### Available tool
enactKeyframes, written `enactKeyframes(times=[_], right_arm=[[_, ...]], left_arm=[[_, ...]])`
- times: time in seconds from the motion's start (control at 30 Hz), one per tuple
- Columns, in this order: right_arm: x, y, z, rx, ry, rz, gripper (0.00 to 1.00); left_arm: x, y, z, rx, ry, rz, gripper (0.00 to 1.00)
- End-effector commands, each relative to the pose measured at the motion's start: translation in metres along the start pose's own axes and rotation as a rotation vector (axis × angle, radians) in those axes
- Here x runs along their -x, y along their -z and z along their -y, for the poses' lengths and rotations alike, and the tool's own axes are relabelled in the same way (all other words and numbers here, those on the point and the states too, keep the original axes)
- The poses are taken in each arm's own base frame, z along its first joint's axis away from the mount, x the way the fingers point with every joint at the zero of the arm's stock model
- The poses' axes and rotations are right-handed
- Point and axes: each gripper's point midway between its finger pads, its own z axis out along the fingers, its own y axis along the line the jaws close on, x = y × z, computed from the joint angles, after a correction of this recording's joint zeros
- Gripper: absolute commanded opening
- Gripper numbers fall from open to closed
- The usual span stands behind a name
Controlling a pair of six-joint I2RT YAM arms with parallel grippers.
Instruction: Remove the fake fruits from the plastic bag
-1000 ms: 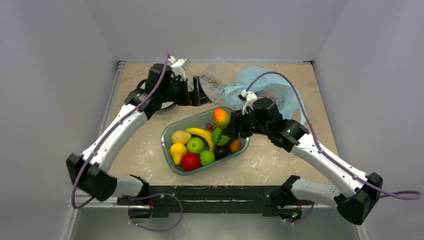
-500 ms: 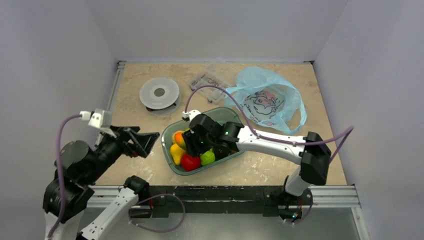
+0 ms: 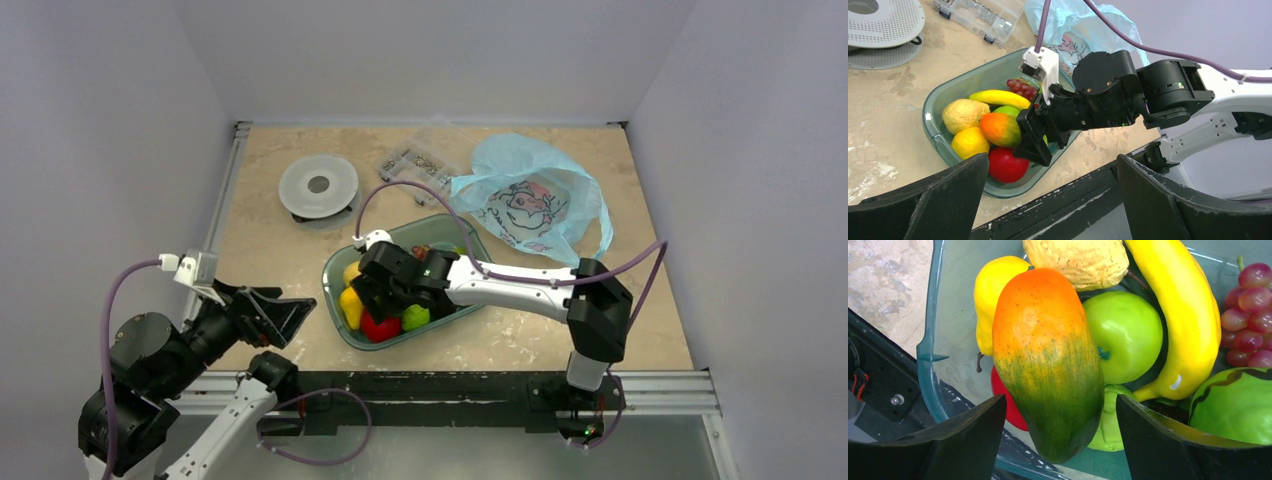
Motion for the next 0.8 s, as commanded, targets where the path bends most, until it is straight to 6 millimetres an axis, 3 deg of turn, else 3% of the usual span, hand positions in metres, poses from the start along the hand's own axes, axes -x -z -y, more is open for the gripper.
enactKeyframes(times=[0.0,0.07,0.2,0.27,0.4,0.53,0.63,0.77], right_arm=[[0.032,0.04,-0.01,0.081,-0.051,0.139,0.87],[0.043,0.065,-0.009,0.106,-0.07,0.19,0.99],[0.06,0.12,0.007,0.108,-0.128,0.302,0.99],[0.066,0.153,0.031,0.036,-0.17,0.373,0.99],[0.068,0.232,0.105,-0.168,-0.329,0.577,0.99],[0.06,0.308,0.155,-0.214,-0.394,0.796,0.99],[0.05,0.349,0.189,-0.262,-0.475,0.922,0.99],[0.042,0.383,0.216,-0.31,-0.534,1.028,0.99]], left_arm=[[0.008,0.009,0.017,-0.074,0.022,0.027,1.0],[0.011,0.01,0.019,-0.079,0.012,0.034,1.0],[0.019,0.013,0.017,-0.051,-0.02,0.049,1.0],[0.025,0.016,0.013,-0.019,-0.043,0.066,1.0],[0.044,0.024,0.009,0.034,-0.087,0.128,1.0],[0.062,0.03,0.006,0.069,-0.117,0.203,1.0],[0.075,0.032,0.0,0.112,-0.135,0.263,1.0],[0.088,0.035,-0.004,0.145,-0.157,0.326,1.0]])
